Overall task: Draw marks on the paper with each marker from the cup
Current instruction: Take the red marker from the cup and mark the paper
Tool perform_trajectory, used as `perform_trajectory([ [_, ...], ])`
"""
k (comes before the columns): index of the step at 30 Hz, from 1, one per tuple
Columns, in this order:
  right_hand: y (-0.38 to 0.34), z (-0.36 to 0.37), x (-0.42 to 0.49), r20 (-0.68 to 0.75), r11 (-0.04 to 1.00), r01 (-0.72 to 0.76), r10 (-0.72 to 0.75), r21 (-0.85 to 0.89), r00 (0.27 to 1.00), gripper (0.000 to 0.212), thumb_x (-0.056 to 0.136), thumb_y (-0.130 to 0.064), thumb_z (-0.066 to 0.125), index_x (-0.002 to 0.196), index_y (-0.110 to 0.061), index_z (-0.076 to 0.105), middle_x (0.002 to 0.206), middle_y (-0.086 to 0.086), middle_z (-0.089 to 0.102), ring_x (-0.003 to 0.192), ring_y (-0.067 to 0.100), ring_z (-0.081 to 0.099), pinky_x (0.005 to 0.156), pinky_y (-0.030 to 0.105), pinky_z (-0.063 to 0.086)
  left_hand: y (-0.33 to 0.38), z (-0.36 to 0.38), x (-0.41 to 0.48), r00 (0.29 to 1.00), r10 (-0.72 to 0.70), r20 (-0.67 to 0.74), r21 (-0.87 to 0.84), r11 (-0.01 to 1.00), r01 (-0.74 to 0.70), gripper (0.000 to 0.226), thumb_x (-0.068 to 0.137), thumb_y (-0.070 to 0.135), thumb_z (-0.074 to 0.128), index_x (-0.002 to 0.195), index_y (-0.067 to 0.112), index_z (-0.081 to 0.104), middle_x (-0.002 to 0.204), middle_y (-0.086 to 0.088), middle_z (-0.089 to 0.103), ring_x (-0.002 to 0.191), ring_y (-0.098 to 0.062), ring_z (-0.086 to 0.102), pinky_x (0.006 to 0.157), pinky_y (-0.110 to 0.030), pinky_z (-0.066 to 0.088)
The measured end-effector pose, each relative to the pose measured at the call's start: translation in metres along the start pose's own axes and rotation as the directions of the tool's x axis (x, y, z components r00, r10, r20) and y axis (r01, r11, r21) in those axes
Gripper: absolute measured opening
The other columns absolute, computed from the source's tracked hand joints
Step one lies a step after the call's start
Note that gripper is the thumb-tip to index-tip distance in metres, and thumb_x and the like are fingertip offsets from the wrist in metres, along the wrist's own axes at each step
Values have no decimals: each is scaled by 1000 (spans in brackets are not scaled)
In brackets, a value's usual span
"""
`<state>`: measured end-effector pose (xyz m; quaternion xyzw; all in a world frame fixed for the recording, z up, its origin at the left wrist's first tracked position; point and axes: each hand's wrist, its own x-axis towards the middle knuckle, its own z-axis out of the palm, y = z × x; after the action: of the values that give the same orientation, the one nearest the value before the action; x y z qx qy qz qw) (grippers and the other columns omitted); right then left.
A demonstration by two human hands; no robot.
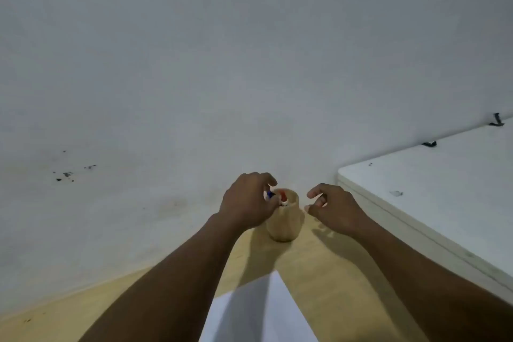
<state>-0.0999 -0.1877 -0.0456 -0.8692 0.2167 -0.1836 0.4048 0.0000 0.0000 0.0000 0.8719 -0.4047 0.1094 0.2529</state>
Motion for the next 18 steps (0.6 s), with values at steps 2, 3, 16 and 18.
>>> perform_trajectory([
  [2, 2, 3, 9, 16, 1000, 4, -5, 26, 1000, 23, 84, -22, 72, 106, -26, 67, 87, -1, 69, 69, 12, 64, 60, 22, 43, 3, 11, 18, 998, 57, 41, 73, 996, -59, 39, 91, 37, 66, 127, 25, 67, 120, 5, 70, 116, -17, 57, 89, -37, 54],
  [3, 4, 5, 12, 25, 1000, 12, -12, 26, 1000, 24, 84, -21, 72, 107, -26, 67, 87, -1, 69, 67, 11, 63, 59, 21, 43, 4, 17, 25, 994, 88, 64, 106, 990, -95, 37, 91, 36, 65, 126, 25, 68, 119, 4, 70, 114, -18, 58, 88, -38, 55],
  [16, -33, -5, -13, -4, 990, 86, -86, 116, 996, 43, 85, -28, 75, 126, -31, 64, 118, -2, 61, 94, 12, 59, 75, 24, 45, 17, -32, 22, 983, 24, -184, -105, 993, -44, 16, 90, 29, 73, 101, 21, 81, 94, 5, 80, 86, -12, 72, 81, -34, 59],
  [18, -57, -10, -28, -23, 980, 142, -140, 139, 990, 49, 85, -34, 75, 132, -31, 62, 128, -6, 57, 107, 11, 56, 83, 24, 43, 24, -60, 9, 972, -23, -235, -202, 979, -26, 15, 89, 29, 76, 98, 19, 82, 89, 5, 80, 80, -8, 72, 76, -23, 57],
])
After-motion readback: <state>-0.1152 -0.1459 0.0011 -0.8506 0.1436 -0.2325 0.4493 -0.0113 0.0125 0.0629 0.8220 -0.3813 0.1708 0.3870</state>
